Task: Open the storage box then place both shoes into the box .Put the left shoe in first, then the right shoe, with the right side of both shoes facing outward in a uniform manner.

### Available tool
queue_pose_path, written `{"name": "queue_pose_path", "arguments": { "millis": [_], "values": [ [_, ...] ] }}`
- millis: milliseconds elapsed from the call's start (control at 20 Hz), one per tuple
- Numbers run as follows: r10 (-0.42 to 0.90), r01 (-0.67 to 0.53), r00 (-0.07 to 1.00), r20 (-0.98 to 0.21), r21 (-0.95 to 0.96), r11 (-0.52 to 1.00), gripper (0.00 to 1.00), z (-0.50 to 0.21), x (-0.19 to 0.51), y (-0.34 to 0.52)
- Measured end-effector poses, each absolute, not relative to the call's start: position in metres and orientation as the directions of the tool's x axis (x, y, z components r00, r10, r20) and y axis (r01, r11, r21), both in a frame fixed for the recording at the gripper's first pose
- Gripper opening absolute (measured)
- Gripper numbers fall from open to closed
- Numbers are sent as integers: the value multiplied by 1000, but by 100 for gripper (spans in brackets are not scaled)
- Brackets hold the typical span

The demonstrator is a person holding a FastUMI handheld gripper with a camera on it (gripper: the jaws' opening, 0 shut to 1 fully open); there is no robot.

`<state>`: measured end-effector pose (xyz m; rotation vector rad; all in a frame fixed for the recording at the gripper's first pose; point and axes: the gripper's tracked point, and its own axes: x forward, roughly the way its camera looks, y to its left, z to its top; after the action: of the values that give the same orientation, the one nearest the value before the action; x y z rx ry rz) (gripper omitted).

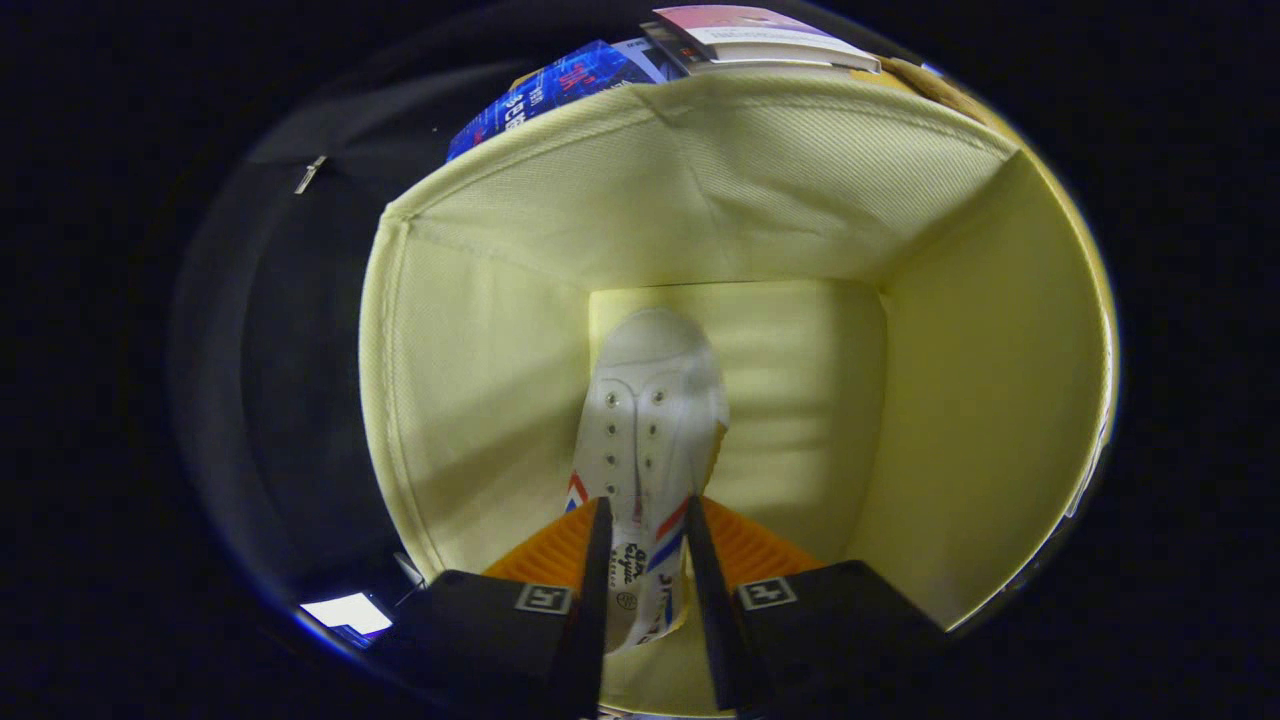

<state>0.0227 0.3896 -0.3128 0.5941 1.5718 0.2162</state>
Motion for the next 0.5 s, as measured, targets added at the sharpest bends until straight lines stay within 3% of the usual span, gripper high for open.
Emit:
{"name": "queue_pose_path", "arguments": {
  "millis": [100,200,500],
  "values": [
    [511,230,38,-859,505,832,75,-303,24,389],
    [528,223,51,-848,525,821,94,-290,22,384],
    [629,210,122,-768,639,740,95,-230,19,351]
  ]
}}
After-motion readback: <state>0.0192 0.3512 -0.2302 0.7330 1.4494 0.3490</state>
